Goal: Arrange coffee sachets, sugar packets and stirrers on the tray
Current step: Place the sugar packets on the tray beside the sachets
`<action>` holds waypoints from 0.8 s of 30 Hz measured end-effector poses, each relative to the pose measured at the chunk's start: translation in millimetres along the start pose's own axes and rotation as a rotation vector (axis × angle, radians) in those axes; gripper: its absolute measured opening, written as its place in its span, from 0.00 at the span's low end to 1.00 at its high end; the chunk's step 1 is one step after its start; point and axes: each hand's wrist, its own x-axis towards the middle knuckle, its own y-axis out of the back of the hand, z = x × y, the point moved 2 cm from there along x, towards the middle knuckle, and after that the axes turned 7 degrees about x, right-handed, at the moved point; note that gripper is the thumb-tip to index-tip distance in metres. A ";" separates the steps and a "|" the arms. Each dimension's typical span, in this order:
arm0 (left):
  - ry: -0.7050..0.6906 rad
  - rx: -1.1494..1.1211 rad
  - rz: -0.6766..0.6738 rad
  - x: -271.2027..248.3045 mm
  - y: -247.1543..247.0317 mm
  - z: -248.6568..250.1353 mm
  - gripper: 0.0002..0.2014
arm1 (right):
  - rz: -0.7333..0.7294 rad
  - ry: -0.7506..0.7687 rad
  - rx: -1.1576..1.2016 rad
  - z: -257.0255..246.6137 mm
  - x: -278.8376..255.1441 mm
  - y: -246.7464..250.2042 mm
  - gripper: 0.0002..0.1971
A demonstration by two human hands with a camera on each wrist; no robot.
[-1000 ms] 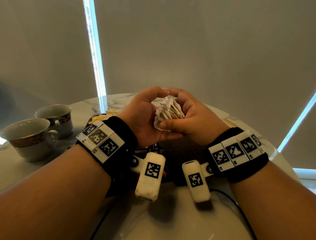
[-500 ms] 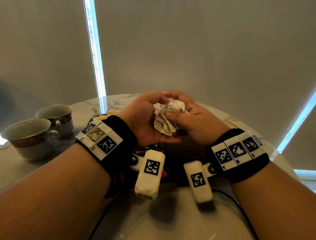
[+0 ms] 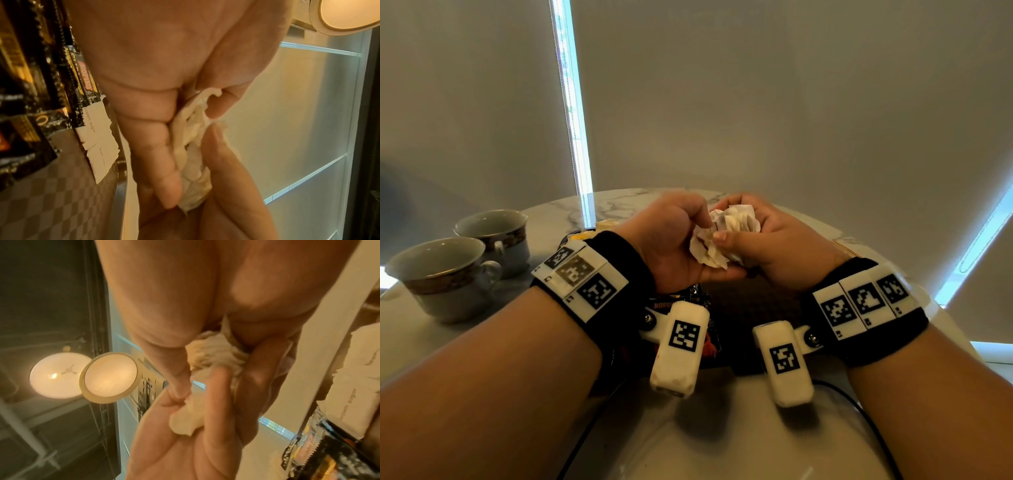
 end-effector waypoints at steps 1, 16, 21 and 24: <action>-0.002 0.009 0.004 -0.1 0.6 0.3 0.25 | 0.009 0.002 0.024 0.4 0.1 0.9 0.17; -0.050 0.051 0.000 2.2 -2.4 -2.8 0.25 | -0.013 -0.033 -0.129 -6.5 -2.0 -8.8 0.18; -0.029 -0.008 -0.046 2.5 -0.1 -4.0 0.26 | 0.011 -0.034 -0.193 -5.7 -0.7 -6.9 0.26; -0.022 0.024 -0.003 5.4 -0.3 -6.0 0.26 | -0.004 -0.030 -0.269 -6.0 -2.8 -6.7 0.27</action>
